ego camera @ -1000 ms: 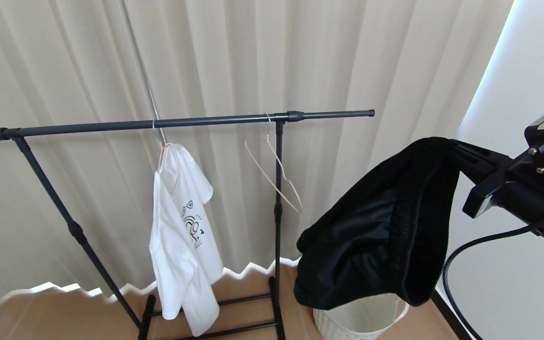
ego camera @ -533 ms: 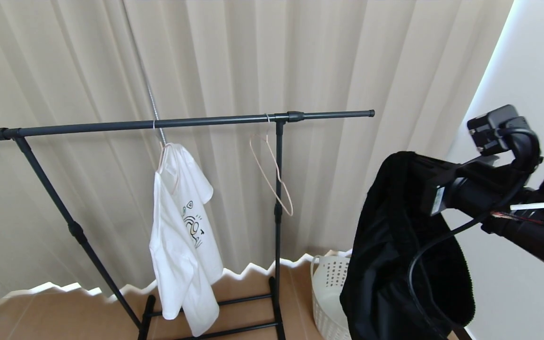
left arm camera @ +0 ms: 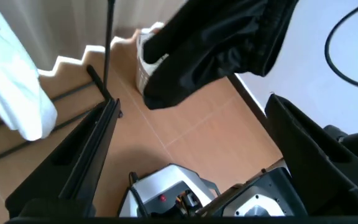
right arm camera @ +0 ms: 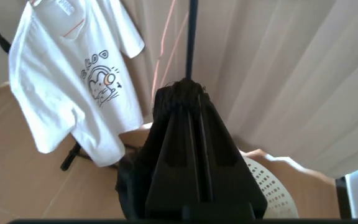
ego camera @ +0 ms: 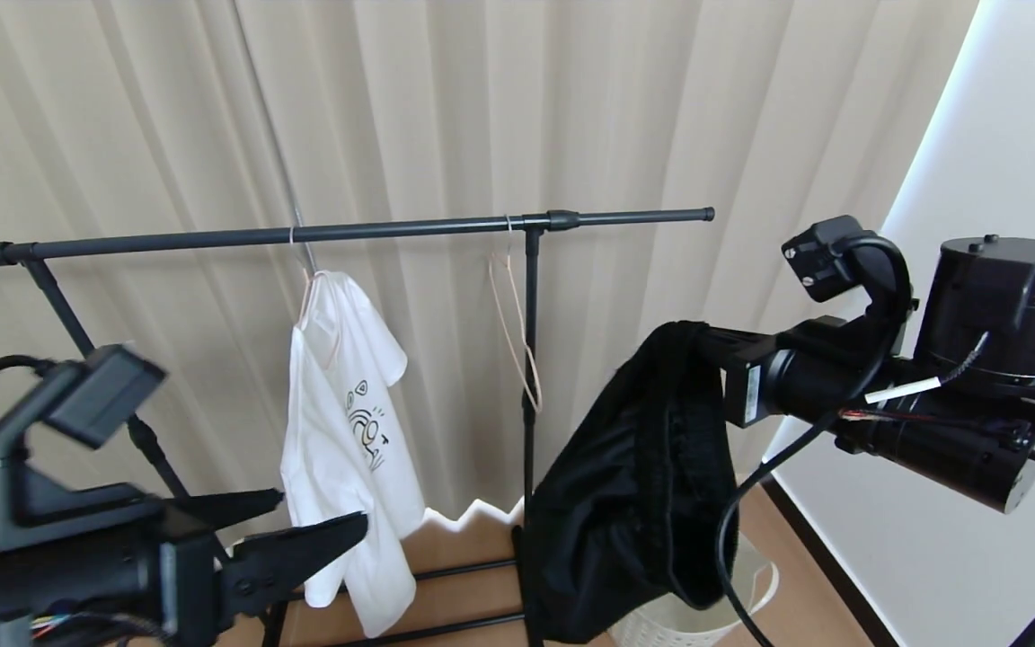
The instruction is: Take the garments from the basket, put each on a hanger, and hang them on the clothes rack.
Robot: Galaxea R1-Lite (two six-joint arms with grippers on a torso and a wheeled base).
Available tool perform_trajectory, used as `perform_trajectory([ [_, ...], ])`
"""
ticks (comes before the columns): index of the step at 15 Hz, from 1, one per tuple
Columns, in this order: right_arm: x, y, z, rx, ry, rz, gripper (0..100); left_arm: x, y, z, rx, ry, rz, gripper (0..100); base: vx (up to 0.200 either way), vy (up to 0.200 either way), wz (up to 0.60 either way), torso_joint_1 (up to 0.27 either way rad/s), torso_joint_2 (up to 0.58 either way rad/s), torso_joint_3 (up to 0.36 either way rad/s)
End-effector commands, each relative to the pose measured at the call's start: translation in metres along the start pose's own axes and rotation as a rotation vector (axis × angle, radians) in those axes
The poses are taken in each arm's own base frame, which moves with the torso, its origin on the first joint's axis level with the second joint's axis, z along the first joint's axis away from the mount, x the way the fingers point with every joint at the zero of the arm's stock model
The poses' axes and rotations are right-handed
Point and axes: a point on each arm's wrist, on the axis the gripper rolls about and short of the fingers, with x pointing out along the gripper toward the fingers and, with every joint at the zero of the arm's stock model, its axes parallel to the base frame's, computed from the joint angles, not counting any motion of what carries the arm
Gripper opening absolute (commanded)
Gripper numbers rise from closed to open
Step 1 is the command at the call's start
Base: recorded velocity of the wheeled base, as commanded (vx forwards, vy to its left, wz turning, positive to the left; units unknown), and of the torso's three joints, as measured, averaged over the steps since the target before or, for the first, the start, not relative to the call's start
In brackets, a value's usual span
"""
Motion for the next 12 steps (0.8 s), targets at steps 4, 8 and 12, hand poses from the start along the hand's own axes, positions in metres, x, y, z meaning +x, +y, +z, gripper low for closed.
perform_trajectory([
  [4, 0.024, 0.055, -0.021, 0.038, 0.077, 0.101, 0, 0.146, -0.041, 0.018, 0.062, 0.189, 0.037, 100, 0.000, 0.000, 0.00, 0.000, 0.00, 0.000],
  [8, 0.049, 0.068, -0.031, 0.069, 0.066, 0.032, 0, 0.175, -0.065, 0.024, 0.089, 0.187, -0.013, 100, 0.000, 0.000, 0.00, 0.000, 0.00, 0.000],
  [12, 0.046, 0.071, -0.031, 0.066, 0.064, 0.035, 0, 0.203, -0.077, 0.028, 0.043, 0.148, 0.045, 100, 0.000, 0.000, 0.00, 0.000, 0.00, 0.000],
])
